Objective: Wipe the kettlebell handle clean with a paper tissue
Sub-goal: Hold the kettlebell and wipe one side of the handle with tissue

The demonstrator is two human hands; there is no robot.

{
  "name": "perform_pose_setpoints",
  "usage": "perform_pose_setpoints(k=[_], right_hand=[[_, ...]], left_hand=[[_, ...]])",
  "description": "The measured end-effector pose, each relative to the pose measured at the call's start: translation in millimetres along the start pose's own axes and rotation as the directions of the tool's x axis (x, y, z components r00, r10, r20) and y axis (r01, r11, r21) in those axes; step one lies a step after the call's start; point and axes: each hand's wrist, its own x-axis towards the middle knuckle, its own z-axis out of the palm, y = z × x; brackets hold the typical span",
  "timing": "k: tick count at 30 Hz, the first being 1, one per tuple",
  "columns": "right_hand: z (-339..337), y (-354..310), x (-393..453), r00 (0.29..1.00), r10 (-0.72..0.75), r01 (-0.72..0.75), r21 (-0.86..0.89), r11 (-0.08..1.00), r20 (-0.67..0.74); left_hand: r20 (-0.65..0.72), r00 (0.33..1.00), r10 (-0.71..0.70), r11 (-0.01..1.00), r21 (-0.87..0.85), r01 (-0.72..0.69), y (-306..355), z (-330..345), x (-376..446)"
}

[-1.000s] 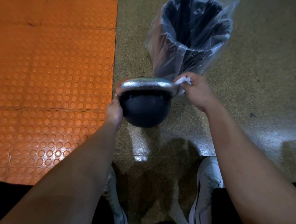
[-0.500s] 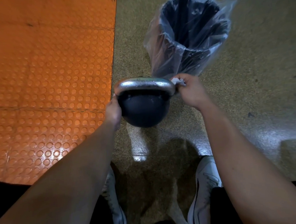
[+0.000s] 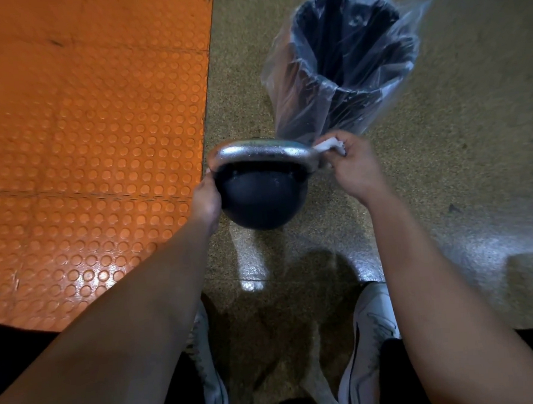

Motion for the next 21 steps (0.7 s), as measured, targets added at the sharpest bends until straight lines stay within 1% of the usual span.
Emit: perform_pose_setpoints(k=[3,5,7,9,12,15,18,21], right_hand=[[5,7,-3,0.999,0.024,-0.023,-0.034,0.999,0.031],[10,4,2,0.999,0.020,-0.020,-0.007,1.000,0.039],[9,0,5,1.000,-0.001,0.001,0.052,0.999,0.017],[4,1,1,1.000,0.009,-0.007,0.067,0.998,-0.021],[5,11,-4,0.999,0.039,-0.039,-0.011,0.999,-0.036],[13,9,-1,1.000,0.015,-0.016,-0.055,0.998,-0.015],[16,2,-5,0.998,-0.027,0.030,0.051,0.998,-0.060],[16,10,-17,0.993,-0.001,0.010,0.077,0.997,-0.117]], left_hand=[[0.009,1.000,-0.008,1.000,-0.015,0.008,-1,0,-1],[0.009,1.000,-0.005,1.000,-0.023,0.005,0,1,-1],[0.011,1.000,-0.004,0.999,-0.034,0.004,1,2,-1],[0.009,1.000,-0.008,1.000,-0.024,0.008,1,1,-2],[0.007,1.000,-0.009,1.000,-0.009,0.009,1,1,-2],[-0.010,1.000,0.002,1.000,-0.012,-0.002,0,1,1],[-0.009,1.000,-0.001,1.000,-0.021,0.000,1,1,2],[-0.004,1.000,0.003,1.000,-0.019,-0.003,1,1,1]])
